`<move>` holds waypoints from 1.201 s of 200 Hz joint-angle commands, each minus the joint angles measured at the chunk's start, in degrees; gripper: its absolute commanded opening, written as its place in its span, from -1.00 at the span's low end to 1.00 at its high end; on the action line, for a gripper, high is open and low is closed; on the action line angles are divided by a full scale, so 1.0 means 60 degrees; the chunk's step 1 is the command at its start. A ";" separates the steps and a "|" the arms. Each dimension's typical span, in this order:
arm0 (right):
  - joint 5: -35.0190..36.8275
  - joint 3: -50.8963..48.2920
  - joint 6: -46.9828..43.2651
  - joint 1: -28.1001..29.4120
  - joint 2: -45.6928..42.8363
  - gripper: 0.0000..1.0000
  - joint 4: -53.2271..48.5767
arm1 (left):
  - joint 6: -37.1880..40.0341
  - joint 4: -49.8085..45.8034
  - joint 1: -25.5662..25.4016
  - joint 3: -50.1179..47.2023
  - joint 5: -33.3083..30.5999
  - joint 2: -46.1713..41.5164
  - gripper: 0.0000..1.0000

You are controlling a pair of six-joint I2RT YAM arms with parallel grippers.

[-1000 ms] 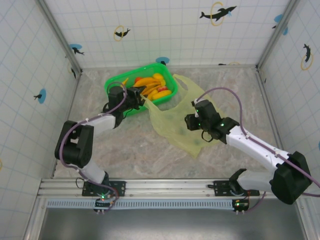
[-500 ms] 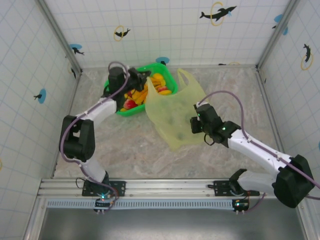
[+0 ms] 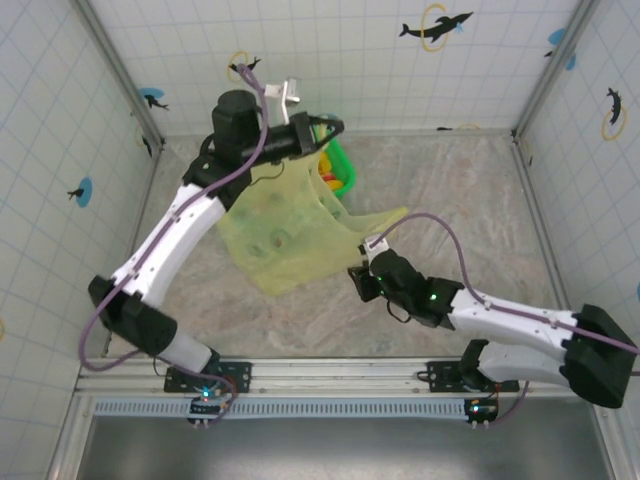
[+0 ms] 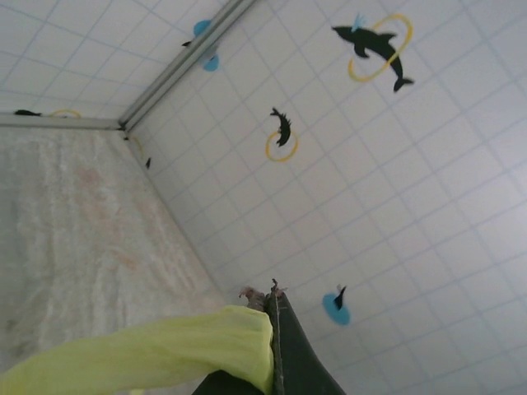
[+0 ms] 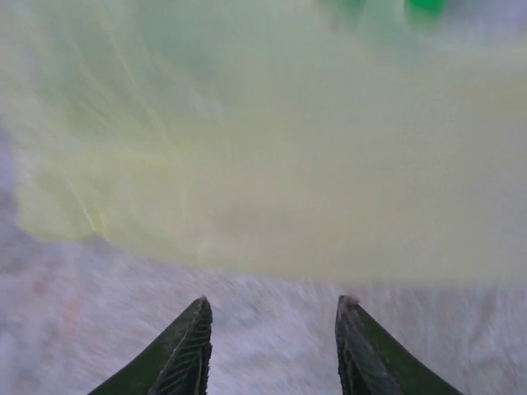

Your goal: Place the fake fruits into the plastic bag and tie a complex knot

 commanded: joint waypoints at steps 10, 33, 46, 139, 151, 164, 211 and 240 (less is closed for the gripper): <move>0.2170 0.0732 -0.0999 0.0102 -0.1887 0.00 0.0381 | 0.3340 -0.2507 0.0066 -0.1957 -0.0672 -0.2031 -1.00; 0.0001 0.1631 -0.1016 -0.1634 -0.1256 0.12 -0.0319 | 0.3934 -0.2932 0.0059 -0.3254 -0.1298 -0.3198 -1.00; -0.1252 0.2319 -0.0679 -0.2559 -0.0309 0.12 -0.0602 | 0.4123 -0.3293 0.0059 -0.3800 -0.2153 -0.3747 -1.00; -0.3851 1.0209 -0.0890 -0.4365 0.9137 0.44 -0.2493 | 0.3259 -0.2815 0.1296 -0.7019 -0.6957 -0.5818 -1.00; -0.3434 1.1494 -0.0996 -0.4365 1.0266 0.47 -0.2989 | 0.3211 -0.2710 0.1500 -0.7062 -0.7066 -0.5790 -1.00; -0.3319 1.2797 -0.0992 -0.4448 1.1364 0.48 -0.3428 | 0.3154 -0.2832 0.1538 -0.6963 -0.7689 -0.5743 -1.00; -0.3032 1.6313 -0.0663 -0.4727 1.4232 0.46 -0.4362 | 0.3153 -0.2920 0.1536 -0.6815 -0.8308 -0.5699 -1.00; -0.3033 1.6120 -0.0518 -0.4864 1.4520 -0.02 -0.4189 | 0.3185 -0.2894 0.1538 -0.6737 -0.8211 -0.5559 -1.00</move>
